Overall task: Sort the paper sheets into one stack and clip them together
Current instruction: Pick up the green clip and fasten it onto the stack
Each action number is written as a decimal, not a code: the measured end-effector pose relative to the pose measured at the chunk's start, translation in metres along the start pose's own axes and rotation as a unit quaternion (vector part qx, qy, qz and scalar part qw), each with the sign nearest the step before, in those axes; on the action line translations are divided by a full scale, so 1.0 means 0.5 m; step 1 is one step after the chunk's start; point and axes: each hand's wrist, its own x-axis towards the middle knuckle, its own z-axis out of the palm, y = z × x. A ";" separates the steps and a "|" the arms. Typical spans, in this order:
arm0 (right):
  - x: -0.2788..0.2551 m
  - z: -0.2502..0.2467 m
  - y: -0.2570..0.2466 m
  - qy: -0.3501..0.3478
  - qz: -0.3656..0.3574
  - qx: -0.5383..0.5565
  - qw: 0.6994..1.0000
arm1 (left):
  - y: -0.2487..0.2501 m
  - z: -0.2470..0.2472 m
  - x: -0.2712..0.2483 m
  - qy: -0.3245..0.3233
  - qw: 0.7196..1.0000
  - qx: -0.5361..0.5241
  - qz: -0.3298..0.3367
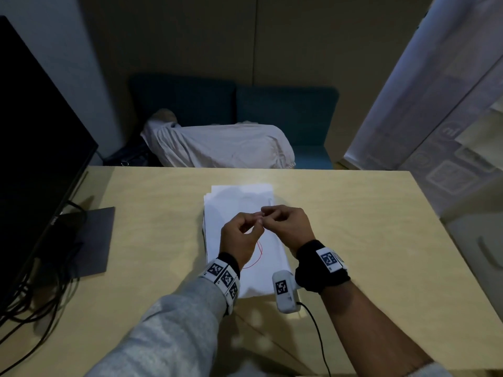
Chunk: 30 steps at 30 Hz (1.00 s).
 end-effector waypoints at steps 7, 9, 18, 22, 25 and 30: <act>0.000 0.009 0.005 -0.002 -0.001 0.022 1.000 | 0.007 0.002 -0.011 0.014 0.997 0.042 0.071; 0.001 0.008 0.005 -0.007 0.001 0.005 1.000 | 0.004 0.004 -0.007 0.019 0.990 0.093 0.101; 0.014 -0.002 0.014 0.036 -0.042 -0.058 0.997 | 0.013 0.015 0.022 0.055 0.992 -0.090 -0.074; 0.019 -0.012 0.021 0.032 -0.012 0.013 0.999 | 0.019 0.017 0.027 0.065 0.985 -0.126 -0.094; 0.021 -0.023 0.025 0.031 0.001 0.071 0.997 | 0.016 0.024 0.028 0.047 0.987 -0.120 -0.098; 0.017 -0.033 0.041 0.031 -0.004 0.123 0.992 | 0.017 0.038 0.038 0.013 0.985 -0.121 -0.120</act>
